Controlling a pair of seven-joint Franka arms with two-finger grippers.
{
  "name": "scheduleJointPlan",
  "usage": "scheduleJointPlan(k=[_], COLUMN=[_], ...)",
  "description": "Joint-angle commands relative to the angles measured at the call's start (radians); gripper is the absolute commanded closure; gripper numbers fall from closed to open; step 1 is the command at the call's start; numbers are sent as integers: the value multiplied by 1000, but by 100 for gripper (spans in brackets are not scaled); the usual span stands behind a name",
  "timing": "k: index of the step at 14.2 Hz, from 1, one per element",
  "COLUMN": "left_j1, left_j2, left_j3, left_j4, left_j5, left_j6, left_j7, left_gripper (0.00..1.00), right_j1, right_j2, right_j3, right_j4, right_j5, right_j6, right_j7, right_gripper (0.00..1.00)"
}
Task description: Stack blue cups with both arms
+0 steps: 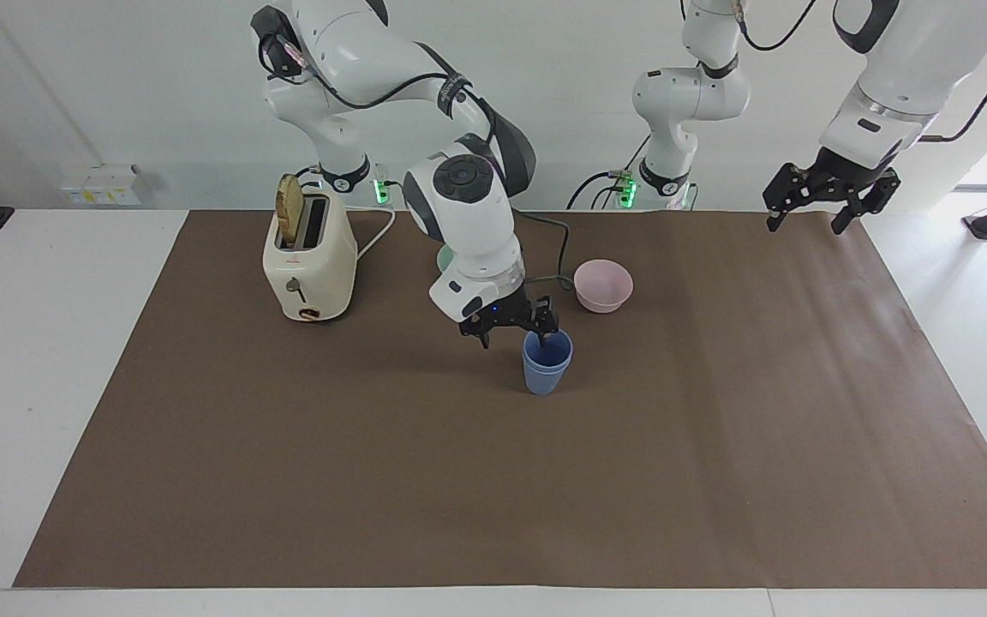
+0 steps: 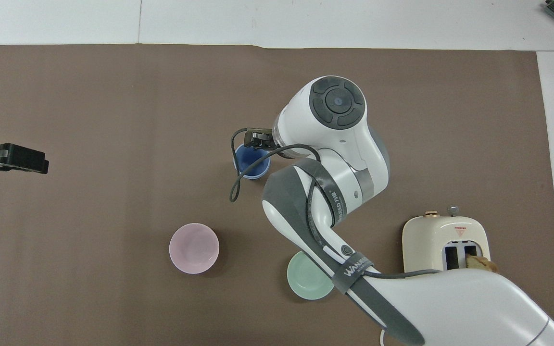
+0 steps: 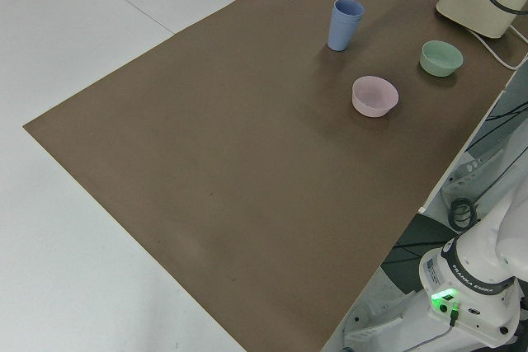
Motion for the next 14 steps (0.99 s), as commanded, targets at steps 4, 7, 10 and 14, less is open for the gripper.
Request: scheduleJointPlan(k=[4,7,10,14], left_j1=[11,11,11,11], left_j2=[-6,-8,-7,-8], left_j3=[-3,-3,-3,-3], left_j4=[9,9,9,9], left_j5=[-10,-10,-10,-10], left_j6=[-21,-21,-21,-21], left_j7=[8,8,8,8], left_gripper=[0,0,0,0], right_j1=[-116,-186,-240,-304], right_j2=[-18,-47,-89,-159], right_j3=[5,3,5,2], right_j4=[105,139,149,149], right_j5=[-61,-81,-83,-94], right_j6=[-193,-300,-394,-507], right_j7=[-163,-283,-372,-459], right_gripper=[0,0,0,0])
